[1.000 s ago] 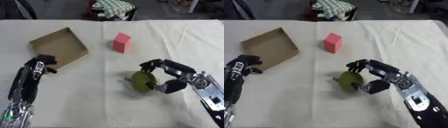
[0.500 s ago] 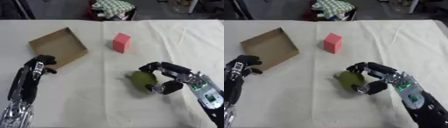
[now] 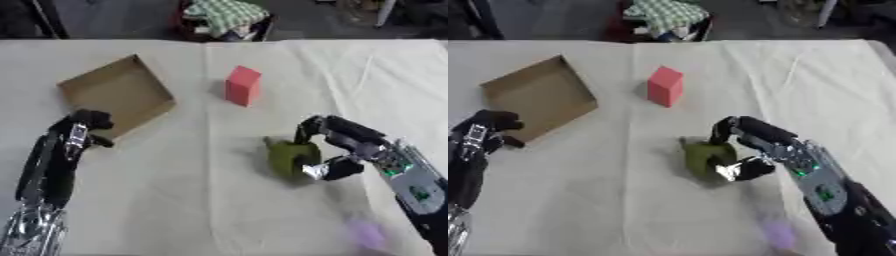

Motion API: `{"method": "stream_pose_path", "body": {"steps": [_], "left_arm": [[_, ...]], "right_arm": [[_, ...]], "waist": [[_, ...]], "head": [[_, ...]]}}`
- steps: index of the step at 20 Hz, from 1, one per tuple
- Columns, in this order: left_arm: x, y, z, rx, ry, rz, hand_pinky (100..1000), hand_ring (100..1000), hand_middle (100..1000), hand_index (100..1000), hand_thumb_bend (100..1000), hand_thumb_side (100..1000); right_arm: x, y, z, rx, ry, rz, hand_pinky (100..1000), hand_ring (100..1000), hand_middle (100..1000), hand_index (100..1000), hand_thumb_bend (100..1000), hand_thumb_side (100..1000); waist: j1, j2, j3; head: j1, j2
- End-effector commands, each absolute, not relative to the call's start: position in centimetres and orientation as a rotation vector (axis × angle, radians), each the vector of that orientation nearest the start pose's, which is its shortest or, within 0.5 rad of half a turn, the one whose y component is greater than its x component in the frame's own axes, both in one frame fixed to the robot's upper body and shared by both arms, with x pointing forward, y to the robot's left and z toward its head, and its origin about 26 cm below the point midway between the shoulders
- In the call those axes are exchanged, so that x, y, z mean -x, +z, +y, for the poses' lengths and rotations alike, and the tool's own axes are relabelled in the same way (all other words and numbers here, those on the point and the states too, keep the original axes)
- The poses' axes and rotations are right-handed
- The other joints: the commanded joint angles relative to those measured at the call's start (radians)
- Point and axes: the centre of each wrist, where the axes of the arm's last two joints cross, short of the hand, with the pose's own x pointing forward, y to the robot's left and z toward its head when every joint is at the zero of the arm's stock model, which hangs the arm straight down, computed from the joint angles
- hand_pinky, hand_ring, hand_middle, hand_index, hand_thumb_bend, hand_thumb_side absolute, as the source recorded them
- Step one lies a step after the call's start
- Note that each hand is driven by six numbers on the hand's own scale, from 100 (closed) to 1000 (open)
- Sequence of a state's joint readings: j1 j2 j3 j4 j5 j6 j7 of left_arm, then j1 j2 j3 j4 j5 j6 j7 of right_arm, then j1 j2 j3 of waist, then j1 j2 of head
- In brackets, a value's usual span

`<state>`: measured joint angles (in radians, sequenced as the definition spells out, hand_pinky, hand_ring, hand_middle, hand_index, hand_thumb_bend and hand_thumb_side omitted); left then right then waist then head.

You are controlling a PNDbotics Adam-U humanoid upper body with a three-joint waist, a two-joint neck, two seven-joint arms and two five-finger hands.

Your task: Pick up objects on the table and place them in the box.

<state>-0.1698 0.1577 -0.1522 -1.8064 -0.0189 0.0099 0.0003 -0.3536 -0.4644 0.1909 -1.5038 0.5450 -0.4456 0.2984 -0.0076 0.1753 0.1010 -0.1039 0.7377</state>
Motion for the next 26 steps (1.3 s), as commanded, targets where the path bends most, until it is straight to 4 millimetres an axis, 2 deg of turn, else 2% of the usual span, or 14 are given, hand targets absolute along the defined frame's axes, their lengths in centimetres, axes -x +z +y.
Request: {"method": "stream_pose_path", "body": {"steps": [1, 6, 11, 15, 18, 21, 26], "left_arm": [[-30.3, 10.3, 21.5, 0.026, -0.334, -1.955, 544, 694, 648, 637, 100, 768], [-30.3, 10.2, 21.5, 0.029, -0.338, -1.954, 544, 695, 648, 637, 100, 768], [-30.3, 10.3, 21.2, 0.045, -0.35, -1.955, 544, 695, 649, 637, 100, 768], [-30.4, 10.6, 20.5, 0.082, -0.37, -1.966, 544, 696, 649, 636, 100, 768], [-30.5, 11.0, 19.6, 0.126, -0.395, -1.976, 544, 697, 649, 636, 100, 767], [-30.6, 11.5, 18.5, 0.184, -0.428, -1.987, 544, 697, 650, 636, 100, 766], [-30.7, 12.5, 16.8, 0.276, -0.488, -2.011, 544, 697, 650, 636, 100, 764]], "right_arm": [[-36.1, 12.1, -28.8, 0.511, 1.411, -1.969, 578, 528, 348, 361, 100, 106], [-37.2, 15.5, -27.9, 0.562, 1.378, -2.087, 579, 526, 348, 356, 100, 100], [-39.7, 20.1, -26.5, 0.606, 1.437, -2.157, 585, 529, 355, 357, 100, 100], [-42.3, 23.3, -25.1, 0.6, 1.434, -2.188, 580, 520, 354, 357, 100, 100], [-44.2, 25.5, -23.5, 0.585, 1.43, -2.201, 580, 518, 357, 357, 100, 100], [-45.7, 26.2, -21.9, 0.56, 1.43, -2.196, 581, 518, 360, 359, 100, 100], [-47.6, 25.7, -19.4, 0.55, 1.492, -2.149, 586, 522, 368, 364, 100, 100]], "waist": [[0.002, -0.014, -0.001], [0.002, -0.016, 0.001], [0.004, -0.012, 0.016], [0.008, -0.005, 0.046], [0.011, 0.001, 0.088], [0.012, 0.006, 0.13], [0.01, 0.013, 0.207]], "head": [[-0.002, 0.0], [-0.006, 0.001], [-0.023, -0.003], [-0.048, -0.014], [-0.084, -0.024], [-0.126, -0.035], [-0.197, -0.055]]}}
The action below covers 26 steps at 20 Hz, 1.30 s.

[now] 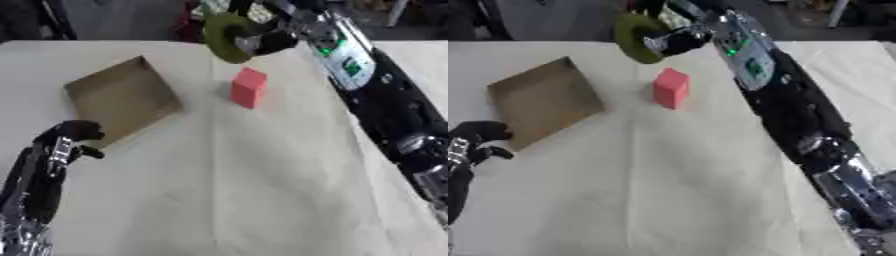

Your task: Pick up objects on the table and place them in the box.

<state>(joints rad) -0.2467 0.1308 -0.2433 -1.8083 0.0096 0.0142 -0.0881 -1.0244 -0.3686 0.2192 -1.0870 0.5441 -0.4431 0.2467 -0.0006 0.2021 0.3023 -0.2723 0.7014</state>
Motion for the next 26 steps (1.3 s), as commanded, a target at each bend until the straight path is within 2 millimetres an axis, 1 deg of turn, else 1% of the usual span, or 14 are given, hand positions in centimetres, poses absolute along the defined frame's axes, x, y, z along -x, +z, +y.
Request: {"method": "stream_pose_path", "body": {"steps": [1, 5, 10, 14, 15, 17, 18, 19, 20, 21, 23, 24, 25, 26], "left_arm": [[-30.7, 12.7, 16.7, 0.286, -0.494, -2.014, 544, 697, 650, 636, 100, 762], [-30.7, 13.4, 16.0, 0.325, -0.518, -2.031, 544, 698, 650, 636, 100, 759], [-30.7, 13.7, 16.1, 0.321, -0.52, -2.039, 542, 697, 650, 636, 100, 757], [-30.7, 13.9, 15.9, 0.333, -0.523, -2.043, 541, 696, 646, 634, 100, 756], [-30.7, 13.9, 15.9, 0.335, -0.523, -2.043, 539, 689, 634, 632, 100, 756], [-30.7, 13.9, 15.9, 0.333, -0.518, -2.042, 538, 681, 623, 630, 100, 755], [-30.7, 13.8, 16.0, 0.331, -0.516, -2.041, 537, 659, 600, 628, 100, 755], [-30.7, 13.8, 16.0, 0.329, -0.513, -2.039, 537, 653, 594, 626, 100, 755], [-30.7, 13.7, 16.0, 0.327, -0.51, -2.038, 536, 631, 574, 622, 100, 755], [-30.7, 13.7, 16.1, 0.324, -0.508, -2.037, 536, 630, 573, 622, 100, 756], [-30.7, 13.6, 16.1, 0.321, -0.505, -2.035, 537, 632, 573, 622, 100, 756], [-30.7, 13.6, 16.1, 0.321, -0.505, -2.035, 537, 633, 574, 622, 100, 756], [-30.7, 13.6, 16.1, 0.321, -0.505, -2.035, 537, 635, 575, 623, 100, 745], [-30.7, 13.6, 16.1, 0.321, -0.505, -2.035, 537, 635, 575, 622, 100, 756]], "right_arm": [[-47.9, 25.5, -19.0, -0.742, -2.025, 2.899, 586, 522, 369, 367, 100, 100], [-48.7, 24.1, -17.3, -0.712, -2.083, 2.89, 590, 525, 374, 371, 100, 103], [-49.0, 22.0, -16.0, -0.7, -2.177, 2.83, 595, 531, 381, 383, 100, 106], [-49.3, 20.1, -15.2, -0.774, -2.225, 2.808, 594, 534, 386, 400, 100, 109], [-49.3, 19.8, -15.0, -0.793, -2.224, 2.803, 601, 545, 401, 454, 100, 116], [-49.3, 19.3, -14.5, -0.812, -2.229, 2.783, 606, 553, 415, 495, 100, 171], [-49.3, 19.1, -14.3, -0.813, -2.239, 2.764, 626, 580, 465, 594, 100, 251], [-49.3, 18.9, -14.1, -0.815, -2.256, 2.733, 630, 585, 474, 615, 100, 266], [-49.2, 18.9, -13.9, -0.826, -2.27, 2.705, 649, 619, 535, 751, 100, 349], [-49.2, 19.0, -13.8, -0.856, -2.281, 2.674, 655, 629, 551, 780, 102, 378], [-49.2, 19.2, -13.9, -0.944, -2.266, 2.647, 664, 658, 617, 879, 217, 473], [-49.2, 19.2, -13.9, -0.997, -2.24, 2.649, 666, 665, 636, 893, 242, 492], [-49.2, 19.3, -14.0, -1.046, -2.21, 2.658, 671, 673, 667, 912, 213, 522], [-49.2, 19.2, -14.0, -1.084, -2.181, 2.669, 675, 678, 680, 917, 279, 532]], "waist": [[0.002, -0.012, 0.018], [-0.003, -0.007, 0.082], [0.002, -0.002, 0.135], [0.004, 0.001, 0.17], [0.004, 0.002, 0.175], [0.004, 0.002, 0.184], [0.004, 0.003, 0.186], [0.003, 0.003, 0.187], [0.002, 0.003, 0.188], [0.0, 0.003, 0.189], [-0.001, 0.003, 0.19], [-0.002, 0.004, 0.189], [-0.002, 0.004, 0.188], [-0.002, 0.004, 0.186]], "head": [[-0.04, -0.022], [-0.101, -0.036], [-0.155, -0.036], [-0.194, -0.041], [-0.2, -0.042], [-0.212, -0.043], [-0.215, -0.043], [-0.217, -0.043], [-0.219, -0.042], [-0.22, -0.042], [-0.219, -0.042], [-0.219, -0.042], [-0.219, -0.042], [-0.218, -0.043]]}}
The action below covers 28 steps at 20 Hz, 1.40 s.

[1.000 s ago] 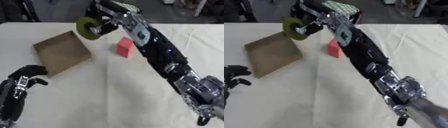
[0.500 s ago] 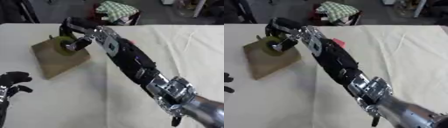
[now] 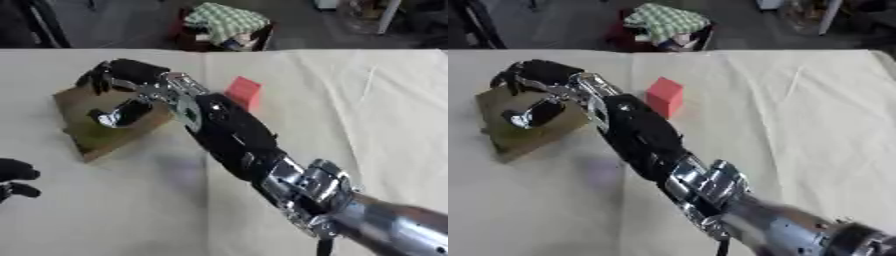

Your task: Pick up objects on the table and place them in the box.

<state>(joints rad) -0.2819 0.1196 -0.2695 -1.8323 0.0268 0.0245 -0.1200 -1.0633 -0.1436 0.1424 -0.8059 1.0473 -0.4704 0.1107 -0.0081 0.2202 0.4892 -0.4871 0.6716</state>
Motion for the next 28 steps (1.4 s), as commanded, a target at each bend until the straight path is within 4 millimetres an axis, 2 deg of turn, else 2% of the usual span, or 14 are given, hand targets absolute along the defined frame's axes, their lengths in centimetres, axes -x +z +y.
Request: {"method": "stream_pose_path", "body": {"steps": [1, 6, 10, 13, 16, 23, 28], "left_arm": [[-30.7, 13.6, 16.1, 0.322, -0.505, -2.035, 538, 641, 579, 624, 100, 756], [-30.7, 13.6, 16.2, 0.314, -0.509, -2.037, 540, 660, 600, 628, 100, 759], [-30.8, 13.4, 16.7, 0.281, -0.497, -2.035, 540, 661, 601, 628, 100, 760], [-30.8, 13.1, 17.3, 0.25, -0.483, -2.028, 540, 661, 602, 628, 100, 762], [-30.8, 12.8, 17.7, 0.226, -0.474, -2.02, 539, 662, 602, 628, 100, 763], [-30.7, 12.1, 18.5, 0.186, -0.457, -2.001, 539, 663, 602, 628, 100, 765], [-30.7, 11.9, 18.7, 0.175, -0.454, -1.994, 539, 663, 603, 628, 100, 766]], "right_arm": [[-49.2, 19.2, -14.1, 0.822, 1.584, -1.982, 676, 678, 686, 917, 270, 532], [-49.4, 20.3, -15.2, 0.859, 1.555, -2.004, 688, 691, 693, 919, 227, 519], [-49.4, 22.1, -17.7, 0.851, 1.618, -1.932, 732, 754, 770, 941, 220, 537], [-49.2, 22.9, -19.2, 0.837, 1.69, -1.85, 805, 859, 896, 973, 260, 544], [-48.9, 23.4, -20.6, 0.841, 1.765, -1.76, 832, 896, 940, 984, 291, 534], [-48.6, 22.9, -23.5, 0.883, 1.811, -1.553, 853, 935, 976, 989, 355, 566], [-48.6, 21.9, -25.4, 0.92, 1.802, -1.428, 860, 948, 988, 992, 374, 577]], "waist": [[0.005, -0.014, -0.004], [0.002, -0.01, -0.028], [-0.001, -0.006, -0.071], [-0.002, -0.008, -0.116], [-0.001, -0.011, -0.155], [-0.002, -0.022, -0.211], [-0.003, -0.027, -0.23]], "head": [[-0.002, -0.013], [0.008, -0.018], [0.029, -0.022], [0.051, -0.023], [0.072, -0.021], [0.098, -0.01], [0.109, -0.007]]}}
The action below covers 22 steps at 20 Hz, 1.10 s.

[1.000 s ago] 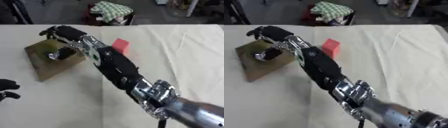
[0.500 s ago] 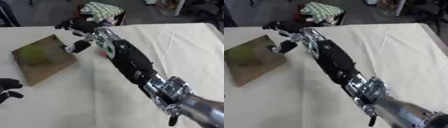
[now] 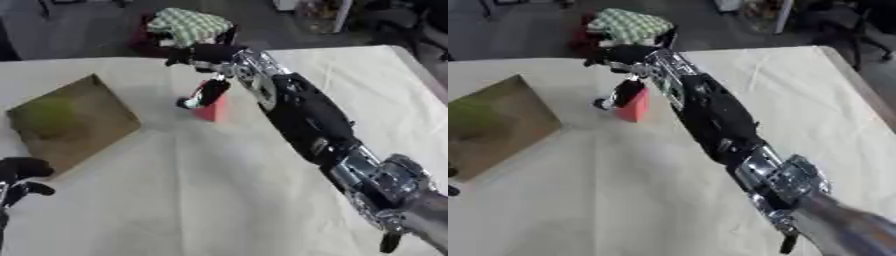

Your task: Pick up objects on the table and place them in the box.

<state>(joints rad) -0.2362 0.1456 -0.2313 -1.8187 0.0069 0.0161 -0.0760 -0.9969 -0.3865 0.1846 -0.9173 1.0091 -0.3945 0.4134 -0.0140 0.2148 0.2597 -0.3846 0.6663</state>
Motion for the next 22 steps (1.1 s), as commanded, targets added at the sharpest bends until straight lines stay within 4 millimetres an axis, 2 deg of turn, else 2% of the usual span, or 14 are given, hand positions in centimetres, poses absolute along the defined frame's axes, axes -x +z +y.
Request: {"method": "stream_pose_path", "body": {"steps": [1, 6, 10, 13, 17, 21, 22], "left_arm": [[-30.7, 11.9, 18.7, 0.173, -0.453, -1.993, 539, 663, 603, 628, 100, 766], [-30.7, 11.8, 18.8, 0.17, -0.451, -1.992, 539, 663, 603, 628, 100, 766], [-30.7, 11.8, 18.8, 0.17, -0.451, -1.991, 539, 664, 604, 628, 100, 766], [-30.7, 11.8, 18.8, 0.17, -0.45, -1.991, 539, 665, 604, 628, 100, 766], [-30.7, 11.8, 18.8, 0.172, -0.45, -1.991, 539, 665, 604, 628, 100, 766], [-30.7, 11.8, 18.8, 0.172, -0.451, -1.991, 540, 666, 604, 628, 100, 766], [-30.7, 11.8, 18.8, 0.172, -0.451, -1.991, 539, 666, 604, 628, 100, 764]], "right_arm": [[-48.6, 21.6, -25.8, 0.924, 1.795, -1.404, 860, 949, 988, 992, 374, 578], [-48.8, 21.0, -26.2, 0.933, 1.791, -1.377, 860, 949, 988, 992, 374, 578], [-48.9, 19.0, -28.0, 0.927, 1.743, -1.253, 831, 927, 962, 986, 368, 573], [-49.2, 17.7, -28.4, 0.95, 1.713, -1.199, 819, 912, 943, 984, 370, 572], [-49.2, 16.8, -28.8, 0.988, 1.685, -1.182, 763, 797, 768, 951, 337, 534], [-49.3, 17.2, -28.5, 1.024, 1.667, -1.25, 747, 750, 691, 919, 305, 501], [-49.3, 17.4, -28.3, 1.028, 1.663, -1.279, 742, 736, 668, 909, 270, 580]], "waist": [[0.003, -0.023, -0.003], [0.003, -0.023, -0.004], [0.005, -0.022, -0.007], [0.007, -0.022, -0.006], [0.007, -0.022, -0.007], [0.008, -0.022, -0.008], [0.009, -0.022, -0.008]], "head": [[0.007, -0.001], [0.008, -0.001], [0.01, -0.002], [0.008, -0.003], [0.008, -0.004], [0.006, -0.003], [0.005, -0.004]]}}
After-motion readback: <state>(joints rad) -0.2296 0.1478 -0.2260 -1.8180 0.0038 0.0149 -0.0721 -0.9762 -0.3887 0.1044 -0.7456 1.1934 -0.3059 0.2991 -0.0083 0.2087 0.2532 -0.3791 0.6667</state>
